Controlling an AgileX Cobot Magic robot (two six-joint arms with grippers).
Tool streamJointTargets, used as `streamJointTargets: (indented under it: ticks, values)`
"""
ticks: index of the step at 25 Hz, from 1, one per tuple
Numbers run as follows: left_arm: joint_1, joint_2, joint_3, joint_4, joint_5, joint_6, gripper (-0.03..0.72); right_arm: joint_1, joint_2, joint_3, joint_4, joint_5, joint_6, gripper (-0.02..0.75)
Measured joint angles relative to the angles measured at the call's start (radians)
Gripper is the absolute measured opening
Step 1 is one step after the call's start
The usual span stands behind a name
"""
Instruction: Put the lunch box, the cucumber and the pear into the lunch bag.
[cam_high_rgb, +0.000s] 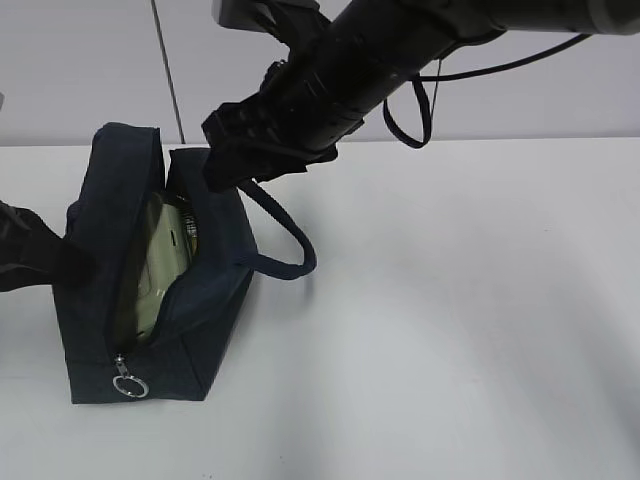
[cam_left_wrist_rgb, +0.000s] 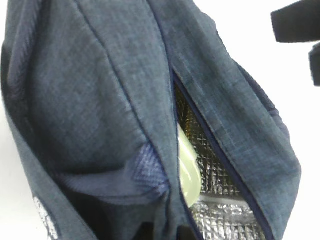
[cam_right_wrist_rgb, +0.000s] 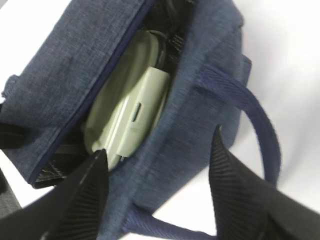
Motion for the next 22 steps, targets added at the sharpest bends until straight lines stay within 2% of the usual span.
streamJointTargets:
  ticks: [7,12,16,19,22]
  values:
    - [0.0,0.0,0.0,0.0,-0.007,0.0,0.197,0.0,-0.03,0.0,-0.081,0.007,0.01,0.485]
    - [0.0,0.0,0.0,0.023,-0.01,0.0,0.267,0.0,-0.053,0.0,-0.136,0.011,0.01,0.484]
    - [0.0,-0.021,0.001,0.032,-0.023,0.001,0.354,0.0,-0.091,0.028,-0.15,0.013,-0.001,0.484]
    - [0.0,-0.086,0.001,0.048,-0.056,0.001,0.391,0.0,-0.132,0.098,-0.151,-0.024,-0.01,0.484]
    - [0.0,-0.182,0.001,0.076,-0.085,0.001,0.399,0.0,-0.193,0.218,-0.119,-0.145,-0.049,0.484]
